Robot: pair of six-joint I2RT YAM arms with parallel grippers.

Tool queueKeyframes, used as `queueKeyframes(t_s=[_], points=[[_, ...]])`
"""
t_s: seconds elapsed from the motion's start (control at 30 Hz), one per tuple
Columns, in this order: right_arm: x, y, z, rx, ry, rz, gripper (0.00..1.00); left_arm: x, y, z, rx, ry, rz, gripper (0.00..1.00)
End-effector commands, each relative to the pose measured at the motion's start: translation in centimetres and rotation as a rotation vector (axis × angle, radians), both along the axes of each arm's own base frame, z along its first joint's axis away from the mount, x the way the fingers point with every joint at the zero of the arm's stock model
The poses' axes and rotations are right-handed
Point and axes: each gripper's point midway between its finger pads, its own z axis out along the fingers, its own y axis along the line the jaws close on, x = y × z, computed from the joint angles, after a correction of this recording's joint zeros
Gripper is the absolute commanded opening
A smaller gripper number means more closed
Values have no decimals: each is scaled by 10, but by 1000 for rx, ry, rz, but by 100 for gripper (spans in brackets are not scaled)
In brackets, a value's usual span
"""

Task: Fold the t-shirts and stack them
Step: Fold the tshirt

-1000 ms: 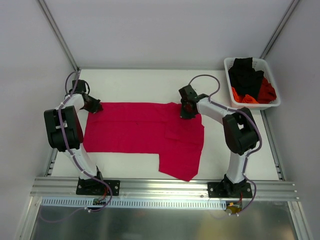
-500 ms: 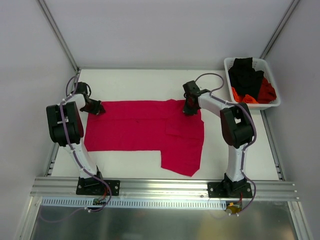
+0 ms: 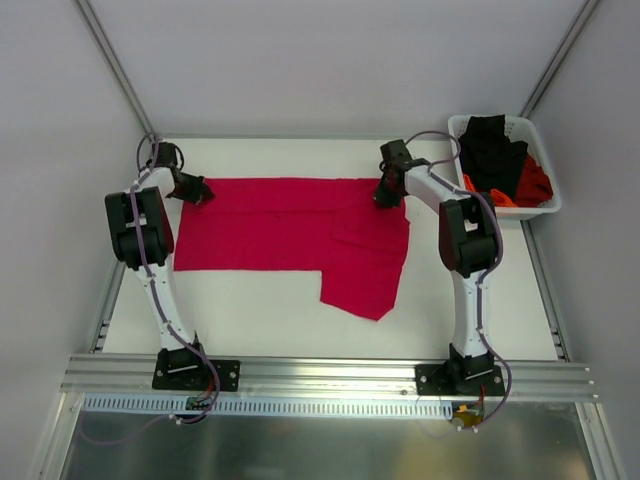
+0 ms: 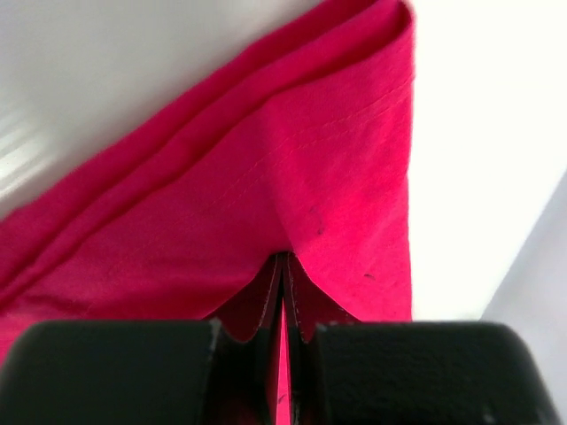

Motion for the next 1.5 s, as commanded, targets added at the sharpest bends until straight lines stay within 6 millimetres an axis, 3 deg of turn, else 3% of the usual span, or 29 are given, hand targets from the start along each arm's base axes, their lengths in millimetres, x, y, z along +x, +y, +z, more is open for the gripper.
queueKeyframes(t_s=[0.0,0.1,0.27,0.37,0.4,0.43,0.47,0.5,0.53,0.57,0.6,0.63,0.67,0.7,0.73,0.77,0.8,0.83,0.87,0.9,0.93,0.97,1.0,1.03,1.07,1.17,1.2,1.3,1.47], points=[[26,-33,-6,-72,6,-49,0,27,-6,-1,-3,-24,0,0],[44,-41,-9,-85,-10,-47,0,50,-10,6,17,-66,-11,0],[72,-38,23,-32,-93,2,0,74,-15,35,16,-160,-70,0],[77,-29,84,-13,-224,112,6,76,-11,82,112,-263,-162,0],[78,-18,106,35,-278,165,9,73,-9,116,176,-332,-213,0],[75,-12,149,63,-366,208,13,71,-9,136,212,-371,-241,3],[69,-10,162,69,-401,255,27,66,-9,150,237,-396,-265,11],[68,-1,189,115,-481,297,38,56,-10,188,300,-469,-313,21],[61,4,208,140,-527,330,48,50,-11,204,331,-502,-340,46],[49,6,247,162,-612,360,70,39,-15,207,340,-510,-377,57],[42,9,252,181,-637,376,79,22,-17,238,391,-565,-402,64],[36,7,257,186,-653,369,85,9,-18,246,412,-575,-410,68],[30,5,258,190,-659,361,94,-9,-20,227,411,-531,-432,73],[15,-1,256,186,-636,339,96,-30,-22,248,465,-576,-463,75],[6,-3,250,188,-612,334,98,-52,-26,218,452,-512,-484,77],[-5,-4,245,192,-593,339,99,-66,-25,214,466,-499,-483,80],[-19,-5,255,194,-624,338,99,-86,-24,225,510,-520,-472,88],[-37,-10,217,193,-539,319,99,-99,-25,220,517,-509,-477,90],[-49,-11,208,195,-524,321,99,-118,-27,191,495,-450,-490,92],[-62,-13,199,193,-504,310,99,-133,-29,199,504,-476,-476,93],[-77,-18,207,199,-525,293,99,-142,-30,194,502,-468,-467,94],[-96,-22,178,212,-460,265,99,-155,-31,176,489,-432,-465,94],[-105,-22,174,217,-466,254,99,-164,-31,179,495,-444,-449,96],[-117,-27,181,216,-496,240,99,-169,-30,175,496,-436,-440,96],[-130,-32,160,215,-450,210,99,-177,-29,161,489,-401,-433,96],[-156,-46,147,189,-407,152,99,-191,-24,138,432,-328,-356,93],[-167,-51,132,184,-361,131,99,-193,-22,132,388,-307,-300,93],[-183,-60,113,173,-321,69,99,-204,-3,97,300,-187,-133,84],[-191,-77,99,138,-289,-64,99,-209,32,73,309,-73,27,82]])
